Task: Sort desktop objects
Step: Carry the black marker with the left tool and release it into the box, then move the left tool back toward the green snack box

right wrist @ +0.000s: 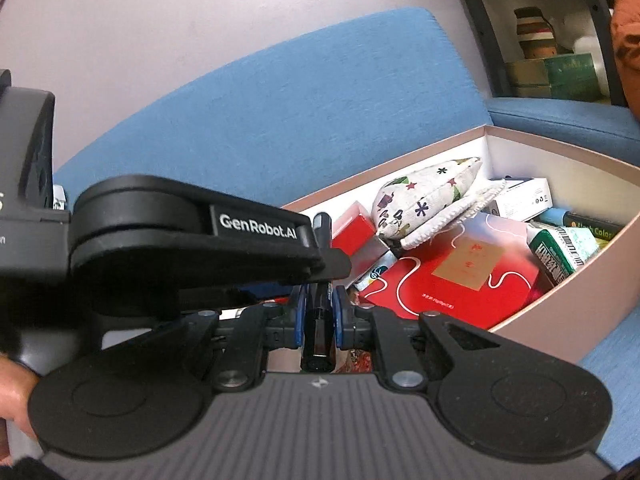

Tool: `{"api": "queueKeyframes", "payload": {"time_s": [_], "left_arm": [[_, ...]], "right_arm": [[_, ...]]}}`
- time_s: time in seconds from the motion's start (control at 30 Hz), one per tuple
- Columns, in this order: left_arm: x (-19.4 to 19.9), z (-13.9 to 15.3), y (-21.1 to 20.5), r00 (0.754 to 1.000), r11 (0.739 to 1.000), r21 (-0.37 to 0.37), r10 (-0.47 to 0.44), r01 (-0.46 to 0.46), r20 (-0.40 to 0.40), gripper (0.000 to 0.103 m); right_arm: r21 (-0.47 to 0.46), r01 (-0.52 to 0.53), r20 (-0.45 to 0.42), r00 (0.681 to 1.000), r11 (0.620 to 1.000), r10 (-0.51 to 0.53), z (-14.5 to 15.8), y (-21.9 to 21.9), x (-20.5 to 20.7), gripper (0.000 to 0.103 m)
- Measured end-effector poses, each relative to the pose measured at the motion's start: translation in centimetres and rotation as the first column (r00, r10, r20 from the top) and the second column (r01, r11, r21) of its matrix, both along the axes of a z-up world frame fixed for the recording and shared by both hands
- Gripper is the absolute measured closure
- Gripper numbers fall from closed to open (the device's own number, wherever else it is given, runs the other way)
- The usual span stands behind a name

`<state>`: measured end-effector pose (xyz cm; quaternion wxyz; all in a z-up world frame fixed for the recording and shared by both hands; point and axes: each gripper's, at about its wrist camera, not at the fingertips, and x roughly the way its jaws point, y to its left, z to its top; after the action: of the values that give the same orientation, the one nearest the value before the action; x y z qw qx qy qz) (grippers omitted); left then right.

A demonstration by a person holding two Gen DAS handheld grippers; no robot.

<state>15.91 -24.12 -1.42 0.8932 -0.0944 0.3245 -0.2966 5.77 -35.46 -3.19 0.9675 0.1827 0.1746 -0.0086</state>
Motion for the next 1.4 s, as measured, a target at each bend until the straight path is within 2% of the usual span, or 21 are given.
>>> {"api": "queueKeyframes", "payload": {"time_s": [0.13,0.17,0.2,0.23,0.27,0.3,0.33,0.43,0.47,0.53,0.63,0.73,1.0,1.1,1.23,1.3,1.4], "left_arm": [[-0.1,0.1,0.6,1.000,1.000,0.019,0.011,-0.011,-0.003,0.079],[-0.2,0.1,0.7,1.000,1.000,0.018,0.015,-0.015,0.000,0.068],[-0.3,0.1,0.8,1.000,1.000,0.020,0.021,-0.021,0.001,0.050],[-0.4,0.2,1.0,1.000,1.000,0.006,0.018,-0.018,0.006,0.047],[-0.6,0.3,1.2,1.000,1.000,-0.007,0.007,-0.007,0.012,0.039],[-0.8,0.5,1.2,1.000,1.000,-0.012,0.003,-0.003,0.019,0.034],[-1.0,0.7,1.3,1.000,1.000,-0.010,0.003,-0.003,0.029,0.032],[-1.5,1.2,1.4,0.999,1.000,0.007,-0.002,0.002,0.051,0.016],[-1.7,1.3,1.4,0.999,0.999,0.028,0.014,-0.015,0.052,0.007],[-1.8,1.3,1.6,0.997,0.997,0.057,0.042,-0.045,0.060,0.006],[-1.9,1.0,2.2,0.995,0.993,0.084,0.074,-0.080,0.069,0.005],[-1.8,0.6,2.8,0.993,0.988,0.106,0.103,-0.110,0.065,0.004],[-1.8,0.1,3.8,0.989,0.977,0.164,0.127,-0.137,0.071,0.004],[-1.8,-0.1,4.3,0.989,0.976,0.163,0.134,-0.143,0.061,0.004],[-2.1,-0.2,5.0,0.988,0.978,0.141,0.152,-0.156,0.038,0.004],[-2.7,-0.1,6.0,0.986,0.980,0.105,0.165,-0.168,0.032,0.004],[-4.4,-0.2,8.8,0.976,0.975,0.047,0.213,-0.215,0.038,0.004]], "right_arm": [[-0.014,-0.019,0.000,1.000,1.000,0.019,-0.1,0.2,0.3,0.090],[-0.019,-0.019,0.003,1.000,1.000,0.019,-0.1,0.3,0.3,0.089],[-0.028,-0.011,0.006,1.000,1.000,0.011,-0.2,0.3,0.4,0.089],[-0.045,0.005,0.009,1.000,0.999,-0.005,-0.2,0.4,0.4,0.085],[-0.067,0.022,0.011,1.000,0.998,-0.021,-0.2,0.4,0.4,0.080],[-0.082,0.038,0.018,0.999,0.996,-0.037,0.0,0.6,0.3,0.062],[-0.091,0.053,0.035,0.998,0.994,-0.050,0.1,0.7,0.0,0.050],[-0.116,0.072,0.077,0.995,0.991,-0.063,0.5,0.8,-0.5,0.043],[-0.120,0.075,0.082,0.994,0.990,-0.066,0.5,0.9,-0.6,0.041],[-0.117,0.085,0.077,0.994,0.989,-0.077,0.4,0.8,-0.4,0.026],[-0.115,0.105,0.082,0.992,0.988,-0.096,0.4,0.8,-0.5,0.015],[-0.160,0.138,0.069,0.989,0.977,-0.128,0.3,1.4,-0.4,0.004],[-0.197,0.094,0.035,0.995,0.976,-0.089,-0.1,2.4,0.3,0.002],[-0.194,0.081,0.024,0.997,0.978,-0.078,-0.2,2.6,0.4,0.002],[-0.202,0.061,0.019,0.998,0.978,-0.059,-0.3,3.0,0.5,0.002],[-0.214,0.042,0.034,0.999,0.976,-0.035,-0.1,3.5,0.3,0.002],[-0.298,-0.014,0.095,0.995,0.955,0.044,0.4,5.2,-0.5,0.002]]}}
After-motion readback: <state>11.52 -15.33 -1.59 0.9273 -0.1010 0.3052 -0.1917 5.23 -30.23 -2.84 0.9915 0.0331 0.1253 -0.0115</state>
